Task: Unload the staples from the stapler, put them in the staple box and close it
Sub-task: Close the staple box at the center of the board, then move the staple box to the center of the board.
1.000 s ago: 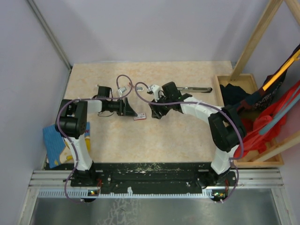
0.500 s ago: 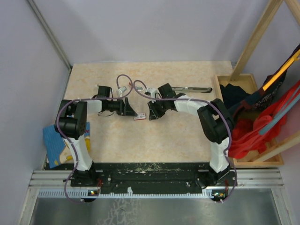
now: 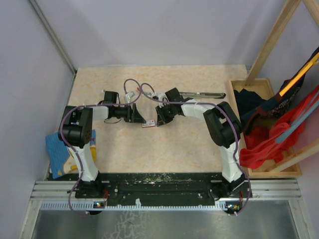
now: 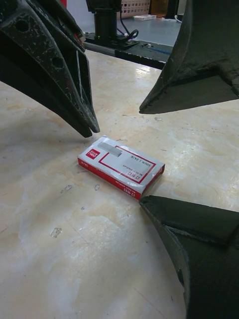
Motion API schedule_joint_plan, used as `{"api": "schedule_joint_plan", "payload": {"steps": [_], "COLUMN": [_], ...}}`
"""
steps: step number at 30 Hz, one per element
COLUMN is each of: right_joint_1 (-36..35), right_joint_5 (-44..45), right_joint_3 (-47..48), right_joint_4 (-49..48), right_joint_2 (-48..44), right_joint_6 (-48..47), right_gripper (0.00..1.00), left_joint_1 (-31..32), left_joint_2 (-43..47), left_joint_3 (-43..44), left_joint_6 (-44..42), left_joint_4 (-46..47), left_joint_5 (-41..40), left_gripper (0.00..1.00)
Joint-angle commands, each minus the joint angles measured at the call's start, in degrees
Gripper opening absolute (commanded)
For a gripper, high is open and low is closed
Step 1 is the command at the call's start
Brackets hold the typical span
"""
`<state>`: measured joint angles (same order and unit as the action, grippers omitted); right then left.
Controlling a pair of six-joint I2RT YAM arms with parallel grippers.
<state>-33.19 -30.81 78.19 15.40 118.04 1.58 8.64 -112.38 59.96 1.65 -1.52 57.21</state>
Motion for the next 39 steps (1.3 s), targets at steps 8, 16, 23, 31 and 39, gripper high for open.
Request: {"api": "schedule_joint_plan", "payload": {"steps": [8,16,23,31,39], "right_joint_1": [0.3,0.3,0.2,0.0,2.0], "right_joint_5": [0.0,-0.4,-0.8,-0.7,2.5], "right_joint_3": [4.8,5.3,5.4,5.7,4.5], "right_joint_4": [-2.5,-2.6,-2.6,-2.2,0.8], "right_joint_2": [2.7,3.4,3.7,3.8,-2.9], "right_joint_6": [1.7,1.8,1.9,1.8,-1.5], "right_gripper": [0.09,0.09,0.09,0.09,0.11], "left_joint_1": [0.5,1.0,1.3,1.4,1.7], "left_joint_2": [-1.3,-1.4,-1.3,-0.8,-0.6], "left_joint_3": [-1.4,-1.5,-1.6,-2.2,-2.2], "left_joint_6": [-0.7,-0.4,-0.3,-0.3,-0.1], "left_joint_4": [0.9,1.2,1.3,1.2,1.2], "left_joint_5": [-2.6,-2.5,-2.5,-2.2,-1.7], "left_gripper": [0.74,0.74,0.74,0.74,0.74]}}
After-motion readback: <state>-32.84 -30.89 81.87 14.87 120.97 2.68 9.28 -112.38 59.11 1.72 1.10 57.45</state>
